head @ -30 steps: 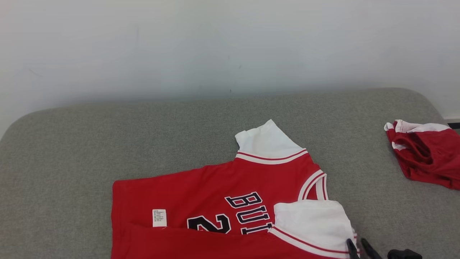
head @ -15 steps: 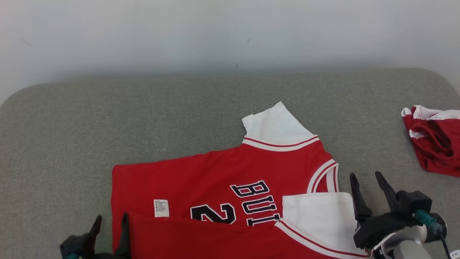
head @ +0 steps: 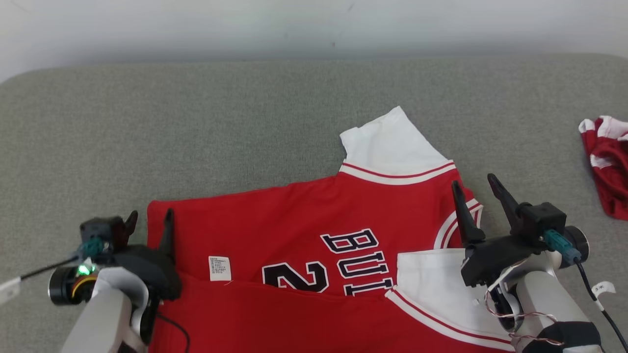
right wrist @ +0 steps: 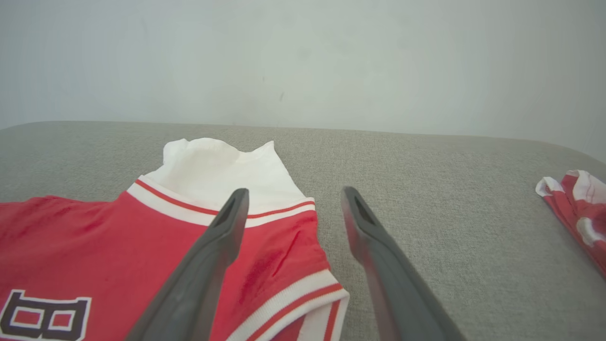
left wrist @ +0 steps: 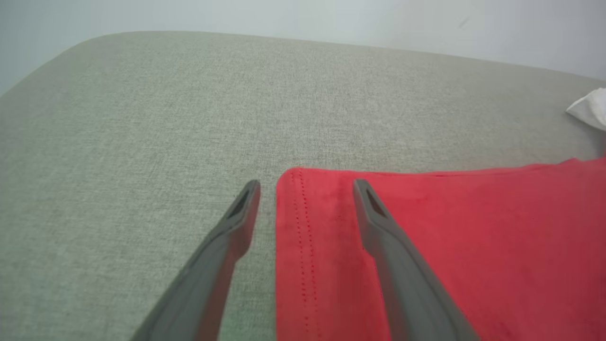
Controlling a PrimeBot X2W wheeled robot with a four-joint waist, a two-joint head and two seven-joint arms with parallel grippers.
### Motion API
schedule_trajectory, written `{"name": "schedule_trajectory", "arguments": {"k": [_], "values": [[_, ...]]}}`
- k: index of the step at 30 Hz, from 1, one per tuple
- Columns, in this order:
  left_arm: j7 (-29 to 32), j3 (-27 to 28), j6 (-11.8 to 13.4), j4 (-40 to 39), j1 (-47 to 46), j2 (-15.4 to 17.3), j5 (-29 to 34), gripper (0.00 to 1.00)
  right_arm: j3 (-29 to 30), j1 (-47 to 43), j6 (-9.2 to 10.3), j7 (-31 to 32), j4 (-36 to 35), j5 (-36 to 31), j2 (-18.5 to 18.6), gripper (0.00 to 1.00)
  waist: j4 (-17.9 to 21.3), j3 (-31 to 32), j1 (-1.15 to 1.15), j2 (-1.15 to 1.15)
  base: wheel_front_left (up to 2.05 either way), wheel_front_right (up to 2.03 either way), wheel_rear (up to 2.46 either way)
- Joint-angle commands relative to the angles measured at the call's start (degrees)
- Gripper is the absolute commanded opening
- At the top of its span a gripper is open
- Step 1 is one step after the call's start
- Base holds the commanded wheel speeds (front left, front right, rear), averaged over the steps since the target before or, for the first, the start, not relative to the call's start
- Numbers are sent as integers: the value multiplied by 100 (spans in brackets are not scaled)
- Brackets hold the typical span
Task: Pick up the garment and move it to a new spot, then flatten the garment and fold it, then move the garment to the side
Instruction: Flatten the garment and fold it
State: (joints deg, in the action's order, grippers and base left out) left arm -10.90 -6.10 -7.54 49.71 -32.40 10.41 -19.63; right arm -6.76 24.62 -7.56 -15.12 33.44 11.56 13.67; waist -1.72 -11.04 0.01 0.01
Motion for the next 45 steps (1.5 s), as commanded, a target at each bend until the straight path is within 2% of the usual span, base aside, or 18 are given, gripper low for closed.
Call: {"name": "schedule_trajectory", "arguments": {"k": [1,6,11,12,13,14,15,16,21,23,30,39,40,41,42,43,45], "values": [[118,-93,11,156,-196,46,-69,100,-53,95,19,5,12,56,-13,100,-34,-193,-1,-1,0,0,0],[317,-213,11,586,-634,142,-200,100,-170,296,19,5,41,117,46,100,8,-398,-1,-1,0,0,0],[359,-327,10,901,-821,62,-335,100,-402,677,19,5,266,233,180,100,18,-526,-1,-1,0,0,0],[365,-380,9,956,-841,59,-321,91,-473,821,19,5,331,259,237,100,9,-544,-1,-1,0,0,0],[358,-425,9,987,-854,38,-352,58,-569,971,19,13,401,267,303,100,-7,-562,-1,-1,0,0,0],[338,-471,9,1004,-872,15,-376,45,-646,1114,19,74,488,317,355,100,-32,-588,-1,-1,0,0,0],[318,-516,9,1025,-894,8,-399,20,-726,1252,19,160,578,389,385,100,-55,-603,-1,-1,0,0,0],[306,-581,9,1040,-913,-3,-410,0,-819,1394,19,289,663,457,423,100,-88,-621,-1,-1,0,0,0],[80,-895,10,962,-1057,-97,-479,0,-1354,2245,19,1092,1028,859,652,100,-320,-755,-1,-1,0,0,0],[19,-950,10,950,-1100,-113,-476,0,-1441,2399,19,1235,1111,932,699,100,-378,-782,-1,-1,0,0,0],[-280,-1348,10,821,-1353,-345,-429,0,-1958,3171,19,2425,1761,1550,938,100,-904,-985,-1,-1,0,0,0],[-406,-1731,10,767,-1497,-581,-586,0,-2245,3694,18,2705,2392,1727,1120,100,-1302,-1203,-1,-1,0,0,0],[-411,-1760,10,760,-1512,-594,-597,0,-2261,3725,19,2707,2449,1755,1119,98,-1320,-1219,-1,-1,0,0,0],[-412,-1781,10,758,-1524,-598,-614,0,-2283,3748,19,2716,2516,1763,1125,79,-1330,-1226,-1,-1,0,0,0],[-419,-1807,11,750,-1537,-599,-647,0,-2327,3782,19,2633,2615,1712,1160,7,-1340,-1232,-1,-1,0,0,0],[-422,-1810,11,744,-1543,-595,-655,0,-2307,3829,19,2534,2658,1690,1190,0,-1342,-1231,-1,-1,0,0,0],[-421,-1791,11,687,-1561,-569,-660,0,-2298,3952,19,2268,2763,1556,1291,0,-1344,-1233,-1,-1,0,0,0]]}}
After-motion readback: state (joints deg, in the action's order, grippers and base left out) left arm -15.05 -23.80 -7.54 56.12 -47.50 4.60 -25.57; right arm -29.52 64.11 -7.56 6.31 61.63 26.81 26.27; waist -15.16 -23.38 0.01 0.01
